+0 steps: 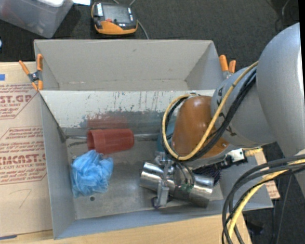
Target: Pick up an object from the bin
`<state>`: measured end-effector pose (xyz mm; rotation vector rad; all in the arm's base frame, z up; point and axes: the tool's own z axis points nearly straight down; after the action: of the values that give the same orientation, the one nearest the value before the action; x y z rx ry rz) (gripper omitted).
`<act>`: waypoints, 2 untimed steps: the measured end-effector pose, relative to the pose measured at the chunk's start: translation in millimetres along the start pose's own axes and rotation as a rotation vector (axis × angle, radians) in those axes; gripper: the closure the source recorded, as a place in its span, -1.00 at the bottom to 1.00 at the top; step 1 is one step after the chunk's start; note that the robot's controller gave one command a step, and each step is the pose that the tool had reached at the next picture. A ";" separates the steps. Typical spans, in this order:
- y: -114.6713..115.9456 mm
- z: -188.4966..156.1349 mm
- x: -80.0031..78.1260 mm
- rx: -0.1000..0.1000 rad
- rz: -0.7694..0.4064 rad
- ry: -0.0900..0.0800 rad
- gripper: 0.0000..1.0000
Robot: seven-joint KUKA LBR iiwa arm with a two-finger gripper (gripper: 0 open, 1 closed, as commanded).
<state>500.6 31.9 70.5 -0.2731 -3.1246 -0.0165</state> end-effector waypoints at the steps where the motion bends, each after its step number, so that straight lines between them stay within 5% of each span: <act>1: 2.9 -2.8 -1.6 -0.001 -0.006 -0.007 1.00; 2: 2.9 -2.9 -1.7 -0.001 -0.006 -0.007 1.00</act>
Offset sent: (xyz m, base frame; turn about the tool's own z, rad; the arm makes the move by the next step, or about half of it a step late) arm 0.0000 0.0000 0.0000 0.0000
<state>502.8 34.4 73.5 -0.2640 -3.1324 -0.0168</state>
